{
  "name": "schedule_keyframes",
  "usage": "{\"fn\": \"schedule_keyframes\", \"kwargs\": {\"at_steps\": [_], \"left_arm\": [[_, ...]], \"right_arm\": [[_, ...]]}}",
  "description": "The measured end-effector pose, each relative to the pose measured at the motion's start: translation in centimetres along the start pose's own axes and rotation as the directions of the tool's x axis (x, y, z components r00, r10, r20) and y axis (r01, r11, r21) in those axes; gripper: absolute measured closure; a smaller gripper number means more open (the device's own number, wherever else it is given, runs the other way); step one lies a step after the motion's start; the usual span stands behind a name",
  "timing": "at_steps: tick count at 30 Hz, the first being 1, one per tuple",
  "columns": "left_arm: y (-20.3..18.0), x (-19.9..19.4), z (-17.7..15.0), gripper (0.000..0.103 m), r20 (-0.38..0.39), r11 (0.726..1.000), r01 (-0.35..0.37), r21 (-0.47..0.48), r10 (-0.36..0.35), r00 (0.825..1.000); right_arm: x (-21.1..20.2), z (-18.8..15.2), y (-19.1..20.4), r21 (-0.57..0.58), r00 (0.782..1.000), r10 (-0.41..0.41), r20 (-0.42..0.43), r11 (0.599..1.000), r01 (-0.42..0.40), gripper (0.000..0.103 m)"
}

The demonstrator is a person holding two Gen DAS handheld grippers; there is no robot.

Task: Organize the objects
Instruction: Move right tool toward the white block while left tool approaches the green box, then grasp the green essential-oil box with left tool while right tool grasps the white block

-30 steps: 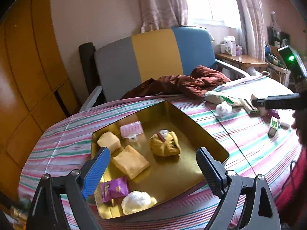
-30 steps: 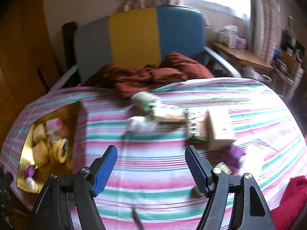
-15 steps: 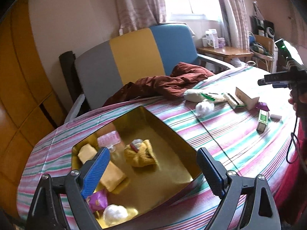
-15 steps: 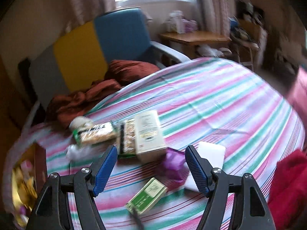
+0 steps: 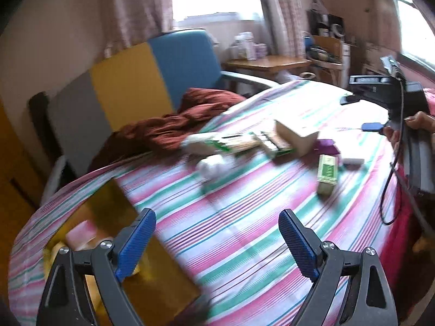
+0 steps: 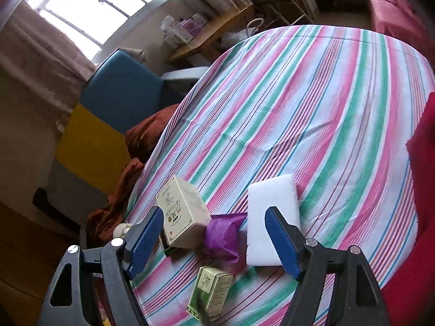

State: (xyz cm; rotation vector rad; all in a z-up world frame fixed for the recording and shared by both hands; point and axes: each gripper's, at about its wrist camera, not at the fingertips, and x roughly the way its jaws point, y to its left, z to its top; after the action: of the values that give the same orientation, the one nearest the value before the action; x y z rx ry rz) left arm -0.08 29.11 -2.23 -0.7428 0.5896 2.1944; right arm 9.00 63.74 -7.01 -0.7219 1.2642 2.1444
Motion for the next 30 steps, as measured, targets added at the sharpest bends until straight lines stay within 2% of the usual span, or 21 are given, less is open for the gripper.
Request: {"fn": "schedule_keyframes", "kwargs": {"at_steps": [6, 9, 13, 16, 18, 23, 25, 26, 27, 30], "left_arm": [[-3.8, 3.8, 2.1, 0.014, -0.015, 0.988, 0.150, 0.047, -0.149, 0.989], [-6.2, 5.6, 3.0, 0.015, -0.028, 0.967, 0.237, 0.089, -0.236, 0.971], [-9.2, 7.4, 4.0, 0.016, -0.042, 0.941, 0.297, 0.164, -0.294, 0.955], [-10.7, 9.1, 4.6, 0.020, -0.071, 0.922, 0.338, 0.187, -0.330, 0.941], [-11.6, 10.5, 5.0, 0.028, -0.107, 0.913, 0.363, 0.186, -0.348, 0.931], [-13.6, 13.7, 5.5, 0.039, -0.179, 0.898, 0.401, 0.181, -0.370, 0.911], [-14.2, 14.8, 5.3, 0.050, -0.209, 0.896, 0.411, 0.170, -0.375, 0.903], [-14.2, 15.2, 5.2, 0.064, -0.224, 0.898, 0.409, 0.164, -0.370, 0.902], [-14.2, 15.7, 4.9, 0.071, -0.244, 0.900, 0.409, 0.149, -0.368, 0.897], [-13.4, 15.6, 4.0, 0.072, -0.234, 0.906, 0.408, 0.112, -0.375, 0.897]], "right_arm": [[0.4, 0.1, -0.4, 0.018, 1.000, 0.016, -0.017, 1.000, -0.015, 0.025], [0.8, 0.0, -0.4, 0.017, 0.999, 0.017, -0.031, 1.000, -0.017, 0.025], [0.9, 0.1, -0.3, 0.018, 0.999, 0.023, -0.031, 1.000, -0.022, 0.025], [0.9, 0.1, -0.6, 0.034, 0.999, 0.027, -0.028, 0.999, -0.027, 0.025], [1.0, 0.2, -0.8, 0.043, 0.999, 0.026, -0.029, 0.999, -0.025, 0.025], [1.2, 0.3, -1.1, 0.047, 1.000, -0.013, -0.025, 0.999, 0.014, 0.025], [1.2, 0.4, -1.3, 0.053, 0.998, -0.060, -0.017, 0.997, 0.061, 0.025], [1.3, 0.4, -1.4, 0.058, 0.997, -0.072, -0.015, 0.996, 0.073, 0.025], [1.3, 0.5, -1.5, 0.059, 0.995, -0.095, -0.013, 0.994, 0.096, 0.025], [1.8, 0.4, -1.5, 0.043, 0.983, -0.182, -0.024, 0.982, 0.183, 0.025]]}}
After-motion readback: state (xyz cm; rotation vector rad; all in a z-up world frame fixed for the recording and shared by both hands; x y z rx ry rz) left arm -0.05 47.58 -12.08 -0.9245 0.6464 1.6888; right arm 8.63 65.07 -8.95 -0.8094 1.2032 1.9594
